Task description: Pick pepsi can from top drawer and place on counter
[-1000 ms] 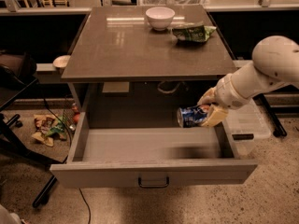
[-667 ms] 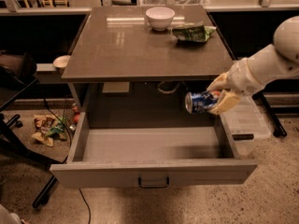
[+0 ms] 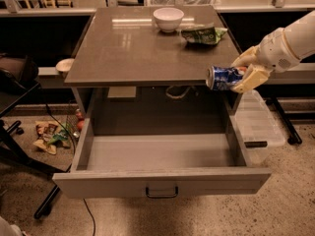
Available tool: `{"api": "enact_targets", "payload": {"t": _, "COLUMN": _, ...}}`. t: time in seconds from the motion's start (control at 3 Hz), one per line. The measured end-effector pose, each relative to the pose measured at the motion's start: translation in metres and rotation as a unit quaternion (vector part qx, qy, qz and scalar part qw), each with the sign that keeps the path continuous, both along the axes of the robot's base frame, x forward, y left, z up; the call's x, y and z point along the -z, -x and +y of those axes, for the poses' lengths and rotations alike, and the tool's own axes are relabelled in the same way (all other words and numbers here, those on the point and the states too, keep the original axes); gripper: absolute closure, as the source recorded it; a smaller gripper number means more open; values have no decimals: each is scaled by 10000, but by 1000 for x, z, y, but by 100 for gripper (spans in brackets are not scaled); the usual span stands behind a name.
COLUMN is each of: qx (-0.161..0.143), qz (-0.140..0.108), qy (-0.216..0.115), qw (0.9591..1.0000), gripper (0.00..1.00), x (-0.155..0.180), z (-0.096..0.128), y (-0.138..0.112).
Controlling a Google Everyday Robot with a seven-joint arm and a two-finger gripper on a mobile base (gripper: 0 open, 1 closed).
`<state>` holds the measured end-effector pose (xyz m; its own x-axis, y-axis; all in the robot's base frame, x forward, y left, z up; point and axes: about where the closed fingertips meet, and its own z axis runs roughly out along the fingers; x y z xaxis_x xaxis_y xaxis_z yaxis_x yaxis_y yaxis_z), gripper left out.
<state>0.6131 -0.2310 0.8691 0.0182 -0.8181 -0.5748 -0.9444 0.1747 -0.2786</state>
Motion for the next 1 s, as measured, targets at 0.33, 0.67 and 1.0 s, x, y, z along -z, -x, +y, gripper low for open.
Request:
{"api": "enact_targets", "payload": {"t": 0.33, "qx": -6, "qz": 17, "qy": -4, "qw": 10000, "gripper": 100, "x": 2, "z": 1, "y": 0}}
{"api": "enact_targets", "payload": {"t": 0.67, "qx": 97, "qz": -93, "qy": -125, "qw": 9998, "gripper": 100, "x": -16, "z": 16, "y": -21}}
{"api": "enact_targets", "payload": {"t": 1.0, "qx": 206, "qz": -178, "qy": -228, "qw": 9994, "gripper": 100, "x": -36, "z": 39, "y": -53}}
